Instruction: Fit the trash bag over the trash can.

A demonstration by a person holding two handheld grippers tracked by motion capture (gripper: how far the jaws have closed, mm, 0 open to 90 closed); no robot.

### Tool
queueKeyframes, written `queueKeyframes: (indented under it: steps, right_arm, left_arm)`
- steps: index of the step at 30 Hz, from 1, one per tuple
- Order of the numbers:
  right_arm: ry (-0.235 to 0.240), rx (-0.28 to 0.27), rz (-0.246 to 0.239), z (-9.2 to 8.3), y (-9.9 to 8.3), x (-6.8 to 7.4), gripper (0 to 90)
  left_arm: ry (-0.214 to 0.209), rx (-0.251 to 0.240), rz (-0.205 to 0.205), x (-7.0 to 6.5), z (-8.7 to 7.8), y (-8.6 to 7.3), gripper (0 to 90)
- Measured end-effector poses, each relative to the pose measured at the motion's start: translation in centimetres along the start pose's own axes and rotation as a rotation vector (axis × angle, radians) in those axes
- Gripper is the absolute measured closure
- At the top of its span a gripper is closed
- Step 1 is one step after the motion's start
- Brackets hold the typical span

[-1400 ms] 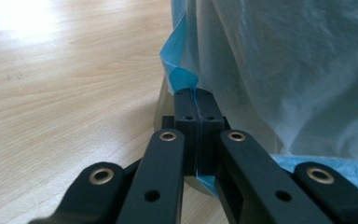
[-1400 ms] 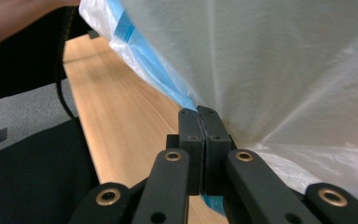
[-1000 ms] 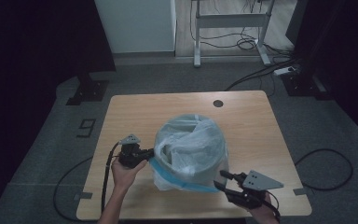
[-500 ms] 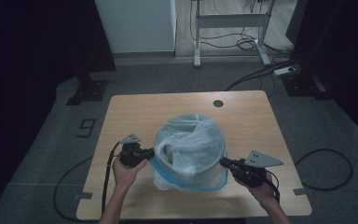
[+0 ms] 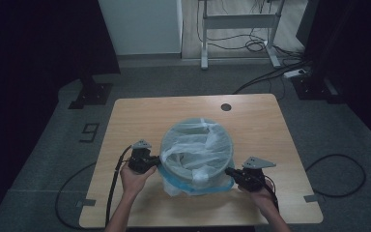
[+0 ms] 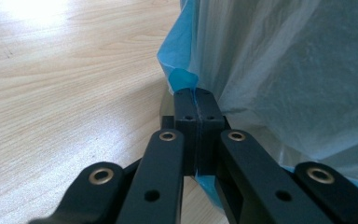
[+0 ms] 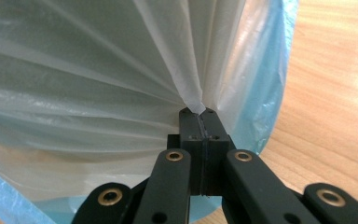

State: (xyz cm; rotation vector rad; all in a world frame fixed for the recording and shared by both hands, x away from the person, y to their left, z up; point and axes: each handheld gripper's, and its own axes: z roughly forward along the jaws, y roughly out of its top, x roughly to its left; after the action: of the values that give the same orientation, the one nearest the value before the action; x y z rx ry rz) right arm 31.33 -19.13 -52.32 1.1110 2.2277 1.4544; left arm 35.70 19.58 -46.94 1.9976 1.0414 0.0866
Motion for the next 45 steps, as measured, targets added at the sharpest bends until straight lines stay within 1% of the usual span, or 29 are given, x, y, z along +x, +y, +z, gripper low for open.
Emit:
queueKeyframes:
  steps: [7,11,13,14,15,16,18,19,21,23,25,27,30,32,36,38,41,43,45]
  right_arm:
    - [-0.003,-0.006,0.020,0.9,-0.4,-0.1,89.0]
    - [-0.004,-0.009,0.039,0.8,-0.6,-0.4,88.9]
    - [-0.002,-0.016,0.053,0.7,-0.7,-0.5,87.7]
    - [-0.010,-0.023,0.053,0.6,-0.7,-0.5,84.8]
    - [-0.020,-0.035,0.049,0.5,-0.8,-0.5,79.3]
    - [-0.029,-0.053,0.048,0.3,-0.8,-0.4,73.4]
    - [-0.036,-0.098,0.048,-0.1,-0.9,-0.3,63.2]
    - [-0.039,-0.121,0.048,-0.4,-0.8,-0.3,58.9]
    - [-0.041,-0.149,0.056,-0.9,-0.6,-0.2,53.3]
    - [-0.051,-0.174,0.062,-1.3,-0.4,-0.2,47.6]
    - [-0.055,-0.193,0.070,-1.8,-0.4,0.2,44.5]
    - [-0.066,-0.201,0.067,-2.4,-0.4,0.8,42.5]
    - [-0.041,-0.203,0.056,-3.3,-0.4,1.7,42.1]
    - [-0.019,-0.201,0.041,-3.6,-0.5,2.3,42.0]
    - [0.014,-0.193,0.014,-4.1,-0.5,3.2,41.6]
    - [0.027,-0.189,0.005,-4.3,-0.5,3.5,41.5]
    - [0.039,-0.187,0.004,-4.5,-0.7,3.5,41.1]
    - [0.041,-0.185,0.007,-4.7,-0.8,3.3,41.1]
    - [0.038,-0.184,0.015,-4.8,-0.9,3.1,41.2]
  left_arm:
    - [0.003,0.022,-0.017,0.3,0.8,0.0,89.3]
    - [-0.002,0.028,-0.028,0.6,1.2,0.0,88.8]
    - [0.005,0.028,-0.026,0.7,1.3,0.0,86.8]
    - [0.020,0.018,-0.021,0.6,1.2,0.0,83.0]
    - [0.039,-0.002,-0.013,0.6,0.9,0.0,76.9]
    - [0.061,-0.038,-0.015,0.6,0.5,-0.1,69.7]
    - [0.083,-0.121,-0.024,0.7,-0.7,-0.3,56.6]
    - [0.088,-0.152,-0.031,0.9,-1.2,-0.4,51.4]
    - [0.083,-0.180,-0.041,1.2,-2.3,-0.5,43.5]
    - [0.063,-0.193,-0.034,1.3,-3.0,-0.8,42.4]
    - [0.053,-0.202,-0.015,1.1,-3.6,-1.1,42.3]
    - [0.035,-0.207,-0.004,0.9,-4.0,-1.4,42.3]
    - [0.025,-0.202,0.010,0.6,-4.1,-1.5,42.4]
    - [0.013,-0.207,0.022,0.4,-4.2,-1.6,42.6]
    - [0.011,-0.226,0.058,-0.2,-5.2,-1.5,42.7]
    - [0.003,-0.245,0.087,-0.5,-6.2,-1.4,42.3]
    - [-0.024,-0.271,0.134,-0.8,-7.7,-1.0,40.4]
    - [-0.048,-0.275,0.178,-1.0,-8.5,-0.4,40.0]
    - [-0.054,-0.274,0.232,-1.5,-9.1,0.3,40.0]
